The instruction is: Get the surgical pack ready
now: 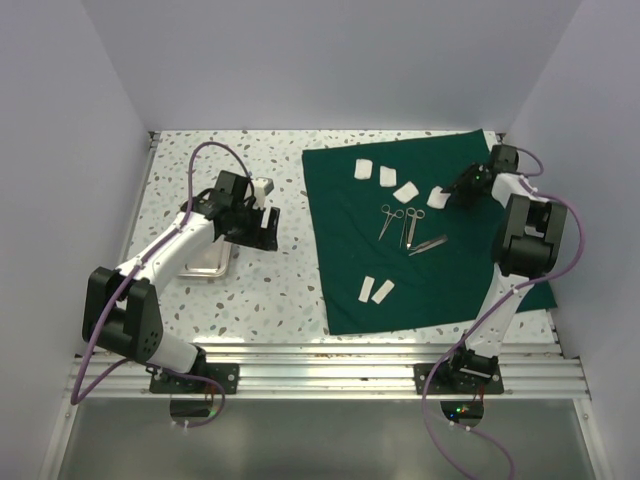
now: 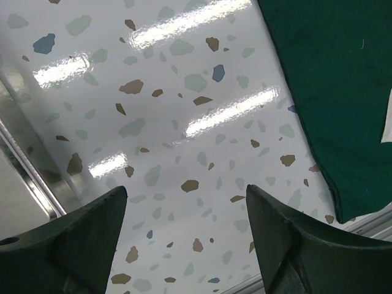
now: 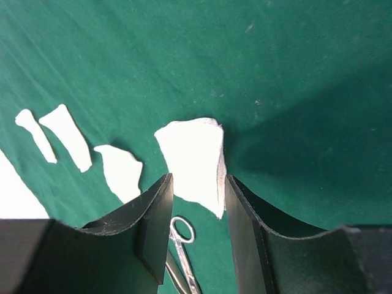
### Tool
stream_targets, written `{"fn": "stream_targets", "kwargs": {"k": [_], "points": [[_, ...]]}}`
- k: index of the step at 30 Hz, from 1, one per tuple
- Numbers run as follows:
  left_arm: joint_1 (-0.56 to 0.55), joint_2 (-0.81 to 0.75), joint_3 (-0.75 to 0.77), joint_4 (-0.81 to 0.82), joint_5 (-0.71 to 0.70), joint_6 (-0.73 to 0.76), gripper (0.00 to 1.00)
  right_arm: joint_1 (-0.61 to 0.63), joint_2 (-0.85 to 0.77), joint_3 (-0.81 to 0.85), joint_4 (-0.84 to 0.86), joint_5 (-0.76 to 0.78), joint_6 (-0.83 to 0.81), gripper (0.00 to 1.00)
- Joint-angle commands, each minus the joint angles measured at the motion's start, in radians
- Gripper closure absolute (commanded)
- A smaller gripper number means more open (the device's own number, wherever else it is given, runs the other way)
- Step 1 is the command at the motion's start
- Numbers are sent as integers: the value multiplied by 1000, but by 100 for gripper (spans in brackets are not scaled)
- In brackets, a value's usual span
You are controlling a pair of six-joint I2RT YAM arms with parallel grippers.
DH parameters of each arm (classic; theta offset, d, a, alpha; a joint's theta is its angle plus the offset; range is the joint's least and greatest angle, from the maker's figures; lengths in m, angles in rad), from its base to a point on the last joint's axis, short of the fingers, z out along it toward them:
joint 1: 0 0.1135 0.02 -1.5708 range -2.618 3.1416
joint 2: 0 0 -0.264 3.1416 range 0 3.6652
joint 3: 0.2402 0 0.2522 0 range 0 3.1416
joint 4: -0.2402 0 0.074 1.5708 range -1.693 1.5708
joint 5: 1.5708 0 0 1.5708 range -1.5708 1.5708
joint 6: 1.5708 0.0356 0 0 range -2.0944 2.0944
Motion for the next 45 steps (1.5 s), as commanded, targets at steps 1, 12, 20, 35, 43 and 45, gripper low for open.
{"fn": "stream_targets", "kwargs": {"k": [1, 12, 20, 35, 43, 45], "points": [[11, -11, -6, 29, 19, 15, 18, 1, 21, -5, 13, -38, -19, 58], [12, -8, -4, 29, 20, 13, 18, 4, 10, -54, 12, -41, -35, 59], [14, -8, -3, 32, 25, 15, 18, 18, -21, -103, 24, -40, -35, 60], [15, -8, -11, 32, 24, 16, 18, 20, 24, -84, 62, -54, -7, 64], [22, -11, -9, 55, 63, 3, 15, 20, 22, -75, 73, -61, 19, 86], [22, -15, -9, 75, 80, -11, 10, 20, 10, -65, 72, -66, 19, 95]]}}
